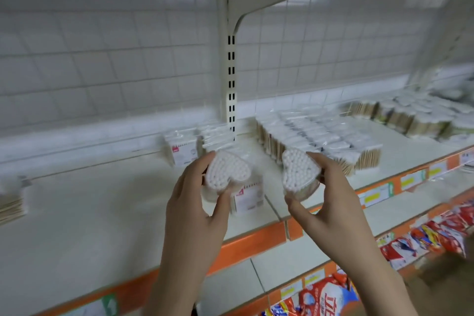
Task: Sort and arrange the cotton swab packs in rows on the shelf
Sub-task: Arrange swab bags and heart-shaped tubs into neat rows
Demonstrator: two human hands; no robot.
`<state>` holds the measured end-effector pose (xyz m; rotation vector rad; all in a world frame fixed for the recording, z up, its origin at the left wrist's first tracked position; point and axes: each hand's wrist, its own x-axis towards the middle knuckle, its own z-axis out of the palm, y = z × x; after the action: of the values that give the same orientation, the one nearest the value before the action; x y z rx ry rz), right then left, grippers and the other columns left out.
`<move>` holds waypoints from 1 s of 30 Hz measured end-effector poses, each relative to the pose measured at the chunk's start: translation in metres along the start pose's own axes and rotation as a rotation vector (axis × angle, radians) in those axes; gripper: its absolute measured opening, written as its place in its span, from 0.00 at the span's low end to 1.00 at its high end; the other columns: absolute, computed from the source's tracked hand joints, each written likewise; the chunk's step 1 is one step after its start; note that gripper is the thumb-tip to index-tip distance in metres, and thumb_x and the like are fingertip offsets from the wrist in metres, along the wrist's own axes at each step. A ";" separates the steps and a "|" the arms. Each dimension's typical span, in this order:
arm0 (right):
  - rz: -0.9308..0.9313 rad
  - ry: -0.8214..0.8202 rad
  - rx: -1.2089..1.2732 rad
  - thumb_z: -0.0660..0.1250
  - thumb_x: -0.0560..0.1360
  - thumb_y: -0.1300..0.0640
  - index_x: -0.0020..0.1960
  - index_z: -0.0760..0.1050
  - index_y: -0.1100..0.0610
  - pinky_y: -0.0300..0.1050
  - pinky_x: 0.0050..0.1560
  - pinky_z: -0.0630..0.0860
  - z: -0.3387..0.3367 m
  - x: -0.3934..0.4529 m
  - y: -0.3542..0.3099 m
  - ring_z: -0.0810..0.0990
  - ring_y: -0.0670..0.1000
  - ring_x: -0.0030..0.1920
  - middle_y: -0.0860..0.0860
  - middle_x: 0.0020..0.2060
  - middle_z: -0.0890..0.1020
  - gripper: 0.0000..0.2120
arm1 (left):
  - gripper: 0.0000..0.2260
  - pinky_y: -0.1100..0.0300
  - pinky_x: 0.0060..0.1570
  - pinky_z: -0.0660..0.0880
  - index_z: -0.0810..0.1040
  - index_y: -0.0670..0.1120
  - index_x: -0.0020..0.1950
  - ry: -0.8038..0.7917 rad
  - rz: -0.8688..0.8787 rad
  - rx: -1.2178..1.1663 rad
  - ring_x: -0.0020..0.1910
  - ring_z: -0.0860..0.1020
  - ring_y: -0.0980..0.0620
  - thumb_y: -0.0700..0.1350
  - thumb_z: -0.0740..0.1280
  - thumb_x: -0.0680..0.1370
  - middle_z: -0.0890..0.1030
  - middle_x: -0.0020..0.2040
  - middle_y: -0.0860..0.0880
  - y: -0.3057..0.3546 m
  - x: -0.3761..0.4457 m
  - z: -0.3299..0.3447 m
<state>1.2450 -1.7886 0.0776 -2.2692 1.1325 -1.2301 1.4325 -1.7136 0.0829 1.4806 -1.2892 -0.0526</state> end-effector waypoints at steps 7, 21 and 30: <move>-0.006 0.020 0.032 0.72 0.70 0.54 0.66 0.61 0.46 0.25 0.54 0.65 0.005 0.022 0.012 0.71 0.41 0.58 0.42 0.58 0.73 0.29 | 0.23 0.77 0.52 0.69 0.66 0.62 0.60 0.056 0.021 -0.031 0.55 0.73 0.64 0.44 0.71 0.72 0.74 0.57 0.62 -0.008 0.016 0.023; -0.094 -0.022 0.081 0.70 0.69 0.52 0.67 0.61 0.48 0.27 0.59 0.63 -0.086 0.062 0.145 0.70 0.43 0.61 0.40 0.60 0.69 0.30 | 0.25 0.57 0.52 0.72 0.66 0.62 0.61 0.214 -0.002 0.066 0.55 0.75 0.52 0.42 0.72 0.72 0.73 0.56 0.60 0.061 0.032 0.177; -0.054 -0.027 0.159 0.73 0.70 0.53 0.66 0.59 0.44 0.26 0.55 0.65 -0.144 0.080 0.227 0.73 0.45 0.58 0.40 0.60 0.70 0.31 | 0.25 0.53 0.45 0.78 0.65 0.64 0.62 0.239 -0.045 0.051 0.53 0.75 0.61 0.45 0.71 0.73 0.71 0.57 0.69 0.113 0.023 0.274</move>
<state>1.0421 -1.9816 0.0696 -2.2032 0.9349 -1.2587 1.1930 -1.8897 0.0729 1.5095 -1.0711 0.1249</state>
